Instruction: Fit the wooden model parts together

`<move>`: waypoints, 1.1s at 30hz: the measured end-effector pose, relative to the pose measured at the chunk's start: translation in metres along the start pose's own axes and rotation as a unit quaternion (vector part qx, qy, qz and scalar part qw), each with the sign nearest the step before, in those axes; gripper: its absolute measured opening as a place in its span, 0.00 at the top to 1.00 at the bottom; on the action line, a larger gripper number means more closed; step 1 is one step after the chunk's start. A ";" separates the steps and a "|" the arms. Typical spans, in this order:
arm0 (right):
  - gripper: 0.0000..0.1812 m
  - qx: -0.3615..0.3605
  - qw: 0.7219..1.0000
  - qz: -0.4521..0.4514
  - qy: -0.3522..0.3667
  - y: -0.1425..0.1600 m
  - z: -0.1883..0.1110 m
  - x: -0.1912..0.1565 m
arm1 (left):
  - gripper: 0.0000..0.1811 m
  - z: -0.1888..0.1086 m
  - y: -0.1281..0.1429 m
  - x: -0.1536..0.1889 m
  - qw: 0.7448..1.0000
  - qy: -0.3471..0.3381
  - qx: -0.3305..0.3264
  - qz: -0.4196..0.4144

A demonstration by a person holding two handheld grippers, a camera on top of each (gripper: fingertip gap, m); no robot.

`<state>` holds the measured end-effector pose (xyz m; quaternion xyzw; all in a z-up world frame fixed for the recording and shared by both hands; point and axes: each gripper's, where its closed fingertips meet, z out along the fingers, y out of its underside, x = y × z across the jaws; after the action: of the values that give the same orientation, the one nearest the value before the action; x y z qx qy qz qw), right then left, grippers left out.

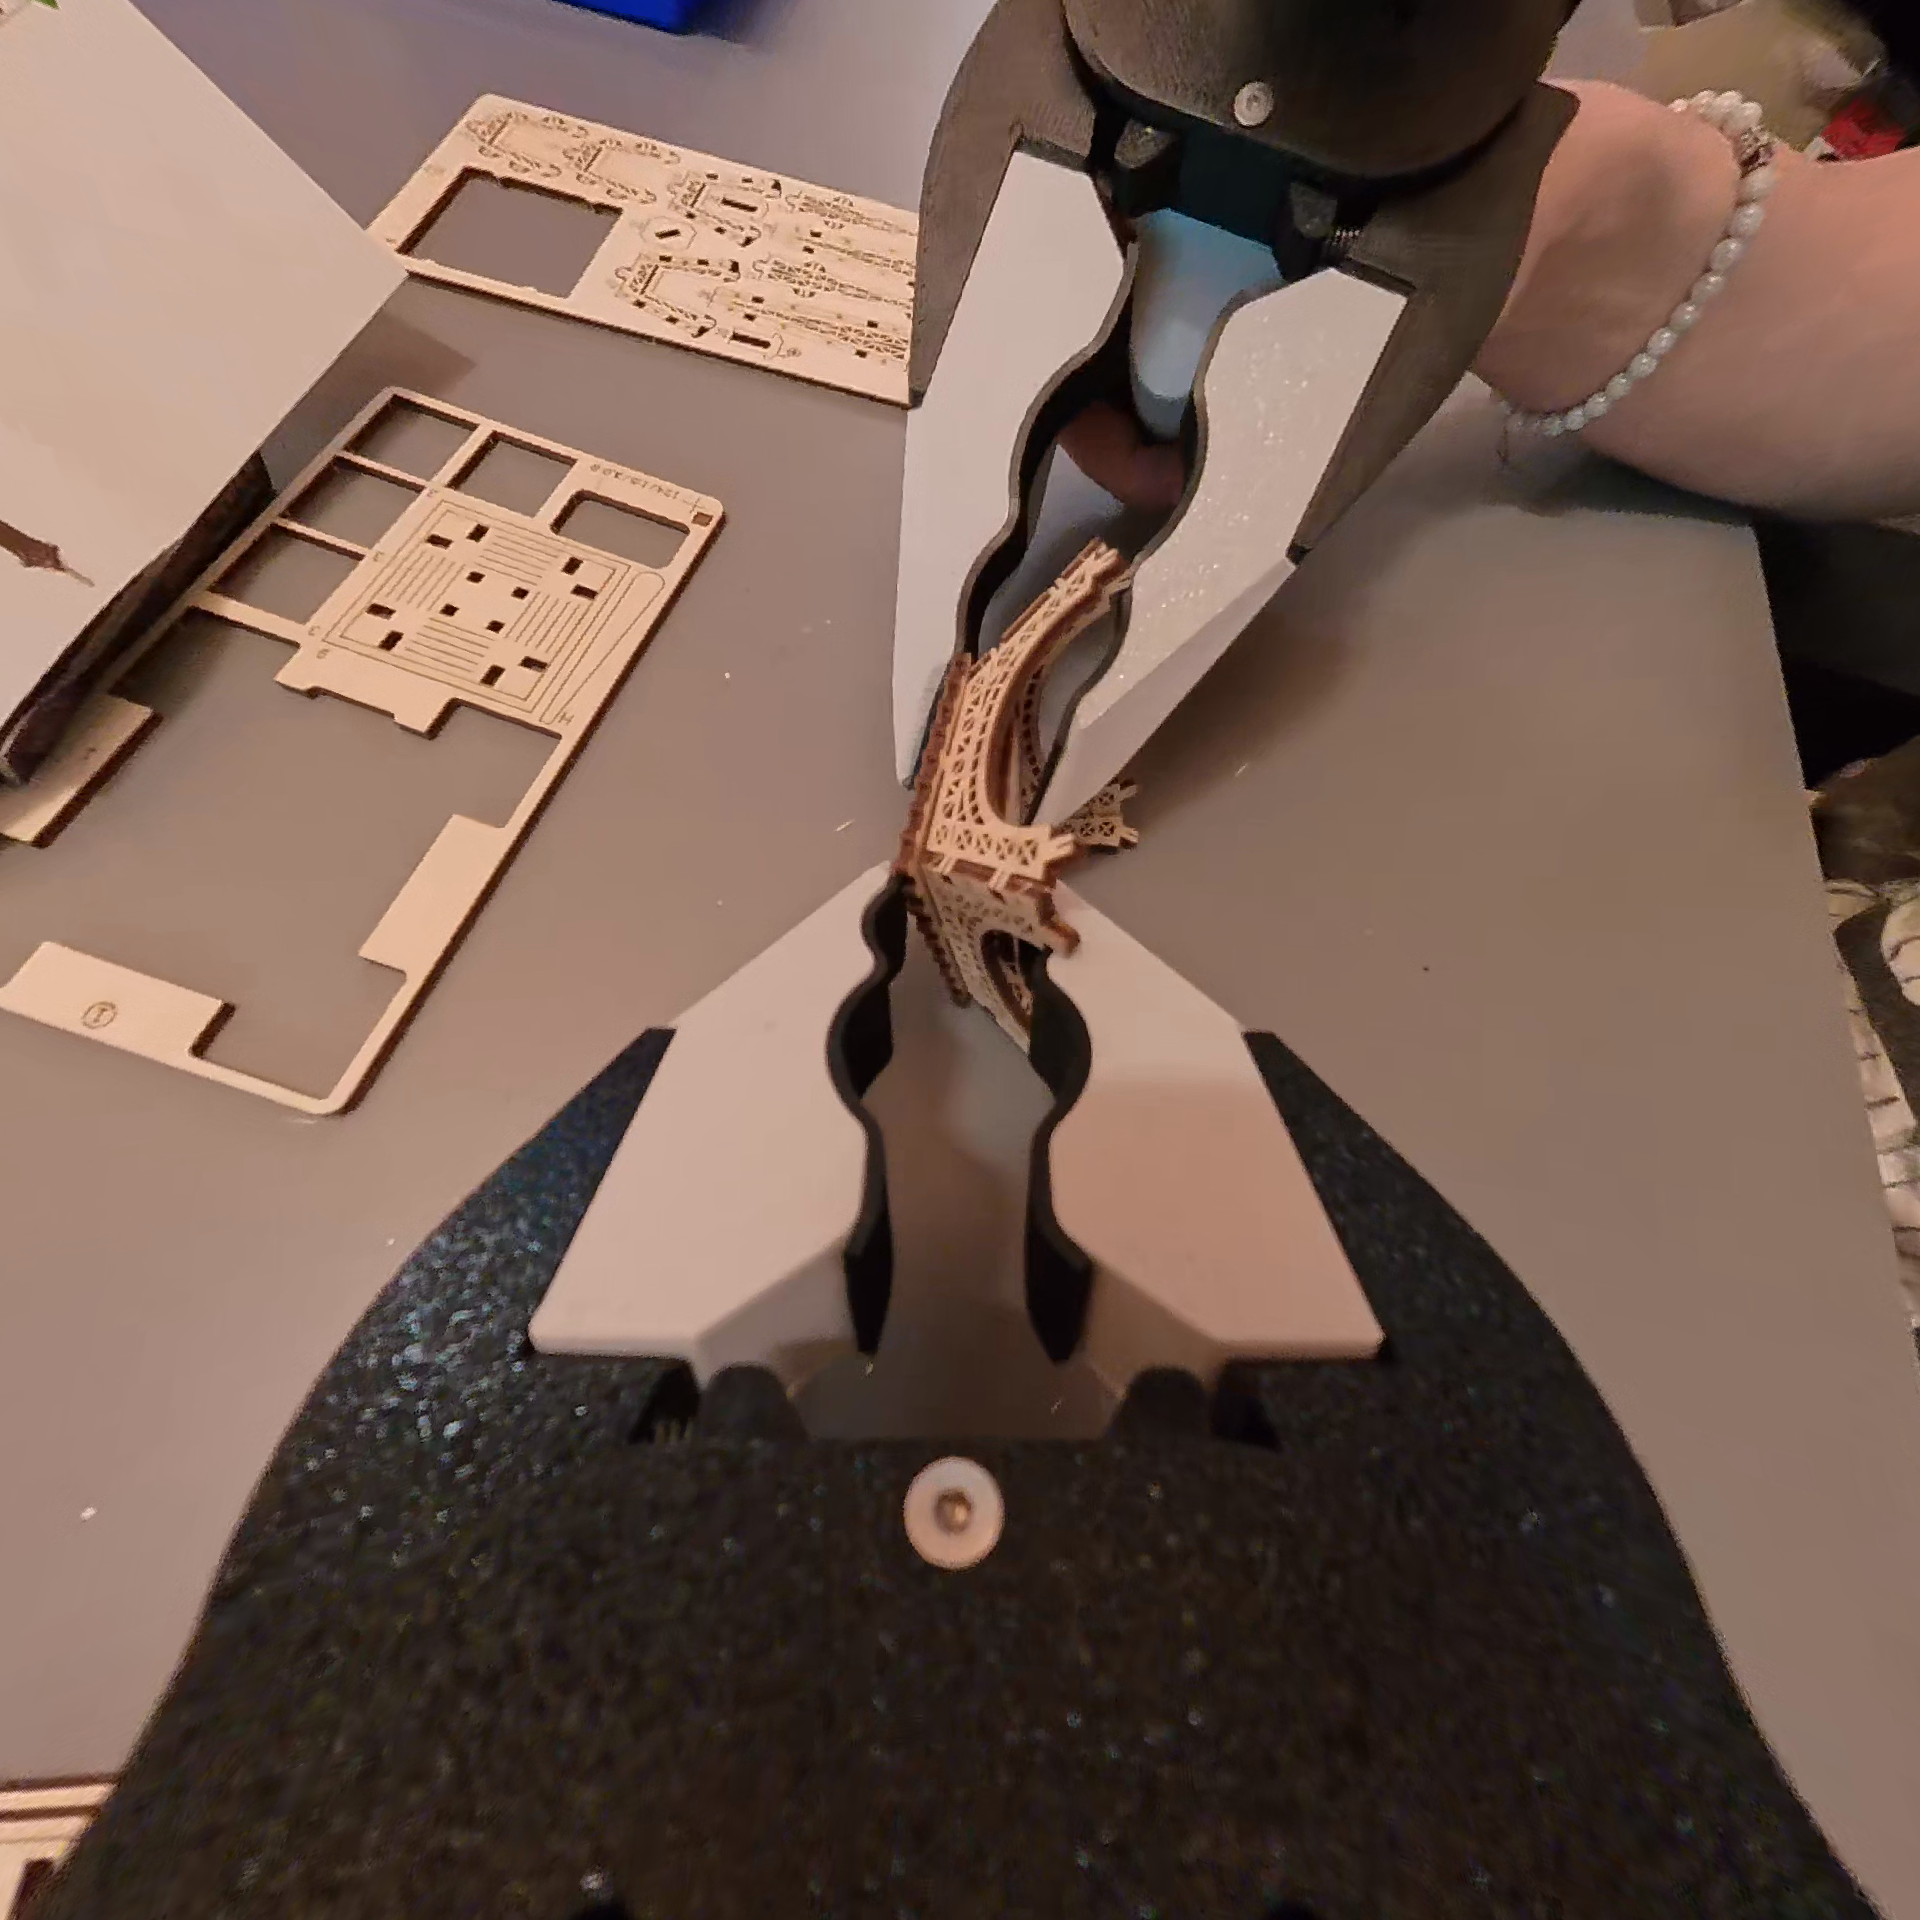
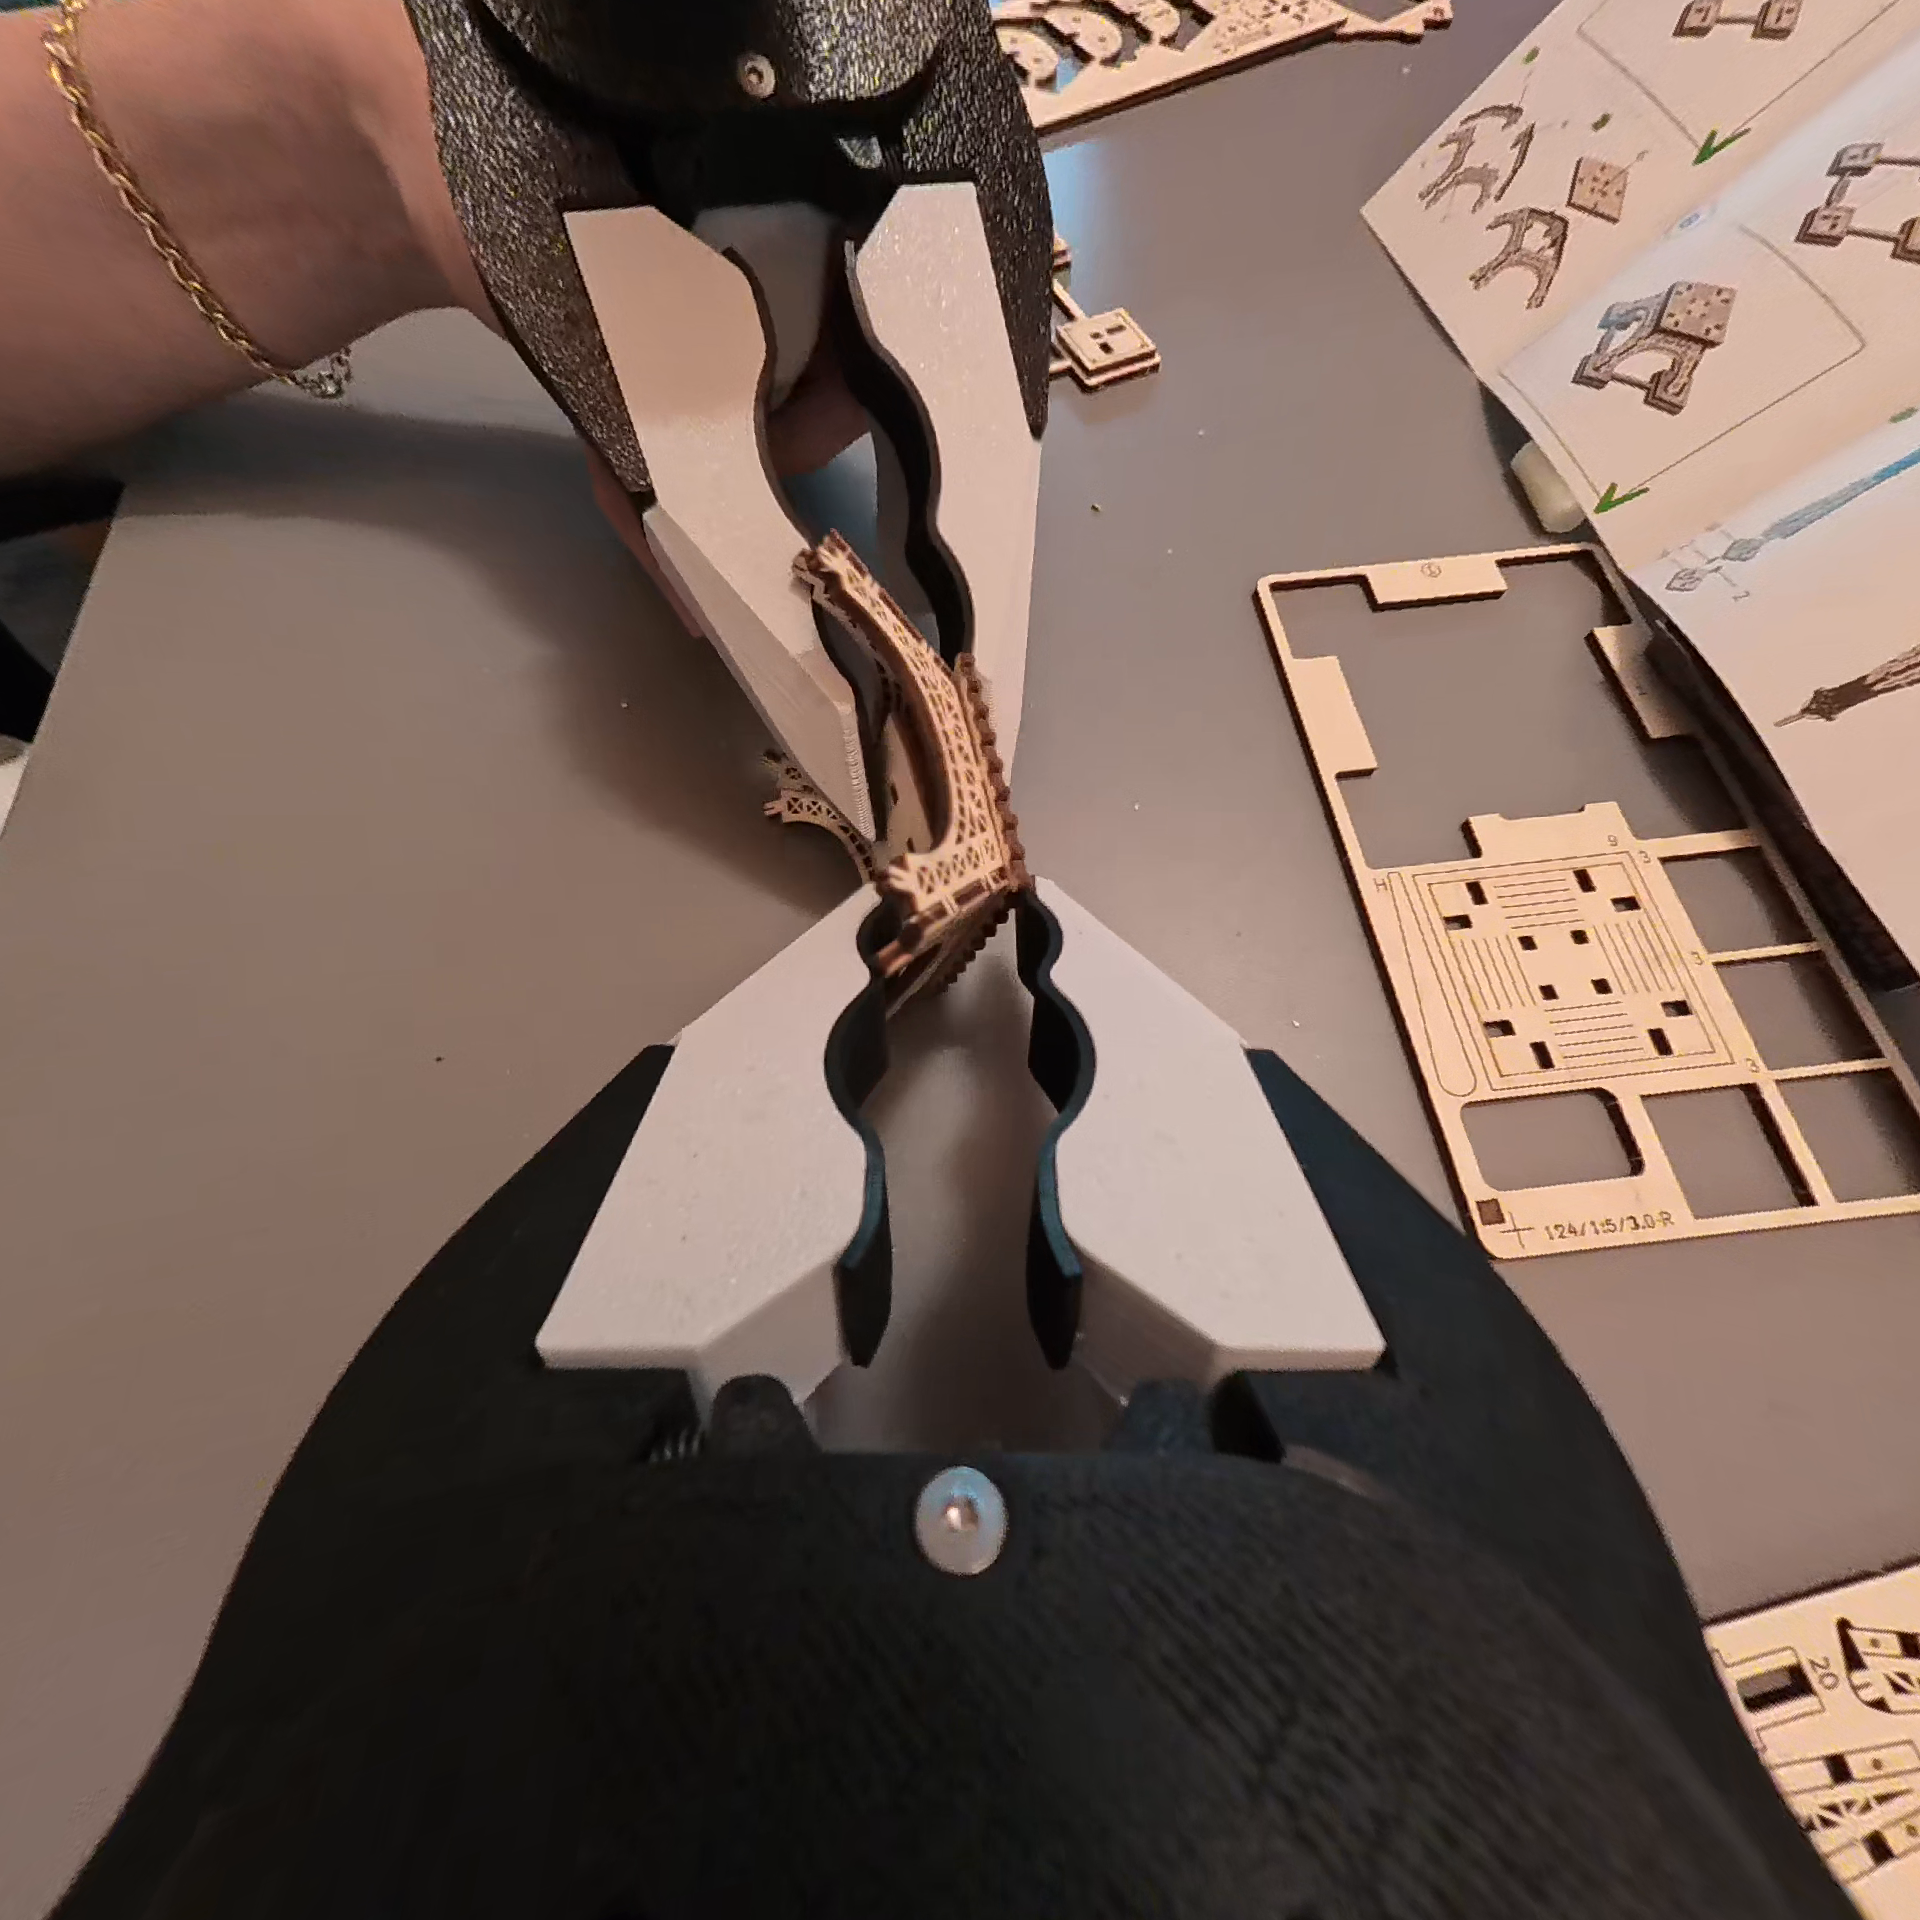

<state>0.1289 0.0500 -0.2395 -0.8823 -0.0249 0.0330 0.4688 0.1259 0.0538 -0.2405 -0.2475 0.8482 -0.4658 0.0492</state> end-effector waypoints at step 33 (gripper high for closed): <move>0.90 0.154 0.853 -0.433 0.247 -0.061 -0.036 -0.012 | 0.93 -0.040 -0.059 0.017 0.842 -0.285 0.088 0.449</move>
<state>0.1187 0.0537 -0.1687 -0.6781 -0.2819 -0.3890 0.5563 0.1203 0.0505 -0.1671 0.0441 0.7704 -0.3743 0.5142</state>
